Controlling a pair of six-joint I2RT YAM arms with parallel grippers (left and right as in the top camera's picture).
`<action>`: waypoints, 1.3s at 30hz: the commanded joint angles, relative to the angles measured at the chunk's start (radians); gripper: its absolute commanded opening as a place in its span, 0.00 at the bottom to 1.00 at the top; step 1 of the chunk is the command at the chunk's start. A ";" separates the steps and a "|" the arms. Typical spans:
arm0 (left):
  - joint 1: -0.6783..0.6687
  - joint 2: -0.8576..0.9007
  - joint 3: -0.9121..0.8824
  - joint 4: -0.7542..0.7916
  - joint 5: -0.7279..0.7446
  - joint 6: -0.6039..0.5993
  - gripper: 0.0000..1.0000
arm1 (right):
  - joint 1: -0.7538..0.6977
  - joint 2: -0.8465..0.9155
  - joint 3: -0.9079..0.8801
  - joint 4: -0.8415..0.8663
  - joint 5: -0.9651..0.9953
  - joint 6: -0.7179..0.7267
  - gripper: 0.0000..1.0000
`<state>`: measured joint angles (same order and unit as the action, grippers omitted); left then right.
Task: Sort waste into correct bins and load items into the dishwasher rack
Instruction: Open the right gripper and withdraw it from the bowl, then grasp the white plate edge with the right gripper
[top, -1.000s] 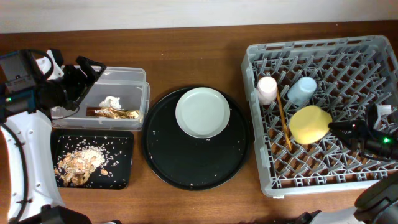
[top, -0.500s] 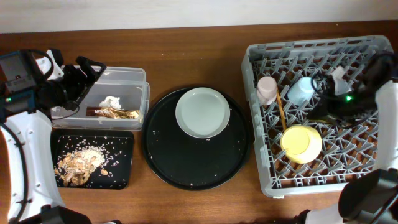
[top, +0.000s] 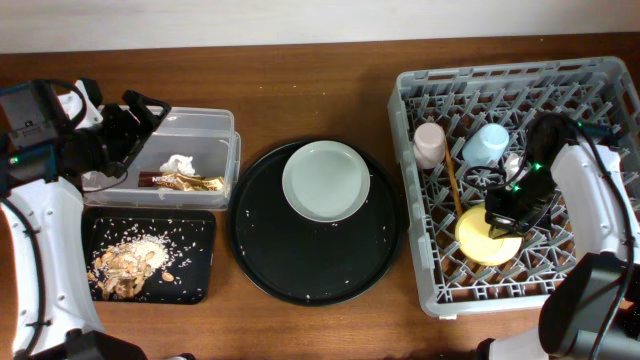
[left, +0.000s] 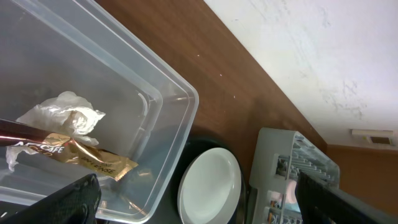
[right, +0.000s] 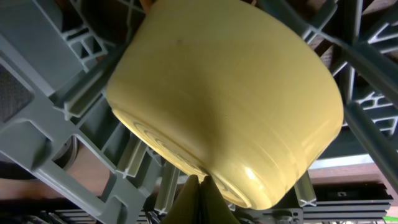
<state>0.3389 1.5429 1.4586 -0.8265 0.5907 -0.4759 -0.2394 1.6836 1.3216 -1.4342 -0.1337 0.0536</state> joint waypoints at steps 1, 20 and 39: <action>0.002 0.000 0.003 0.001 0.003 -0.005 0.99 | 0.003 -0.004 0.003 0.019 0.071 0.021 0.04; 0.002 0.000 0.003 0.001 0.003 -0.005 0.99 | 0.620 0.129 0.286 0.347 0.011 0.144 0.50; 0.002 0.000 0.003 0.002 0.003 -0.005 0.99 | 0.620 0.457 0.203 0.634 0.090 0.217 0.14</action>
<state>0.3389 1.5429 1.4586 -0.8265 0.5907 -0.4759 0.3748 2.1296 1.5440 -0.8085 -0.0597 0.2623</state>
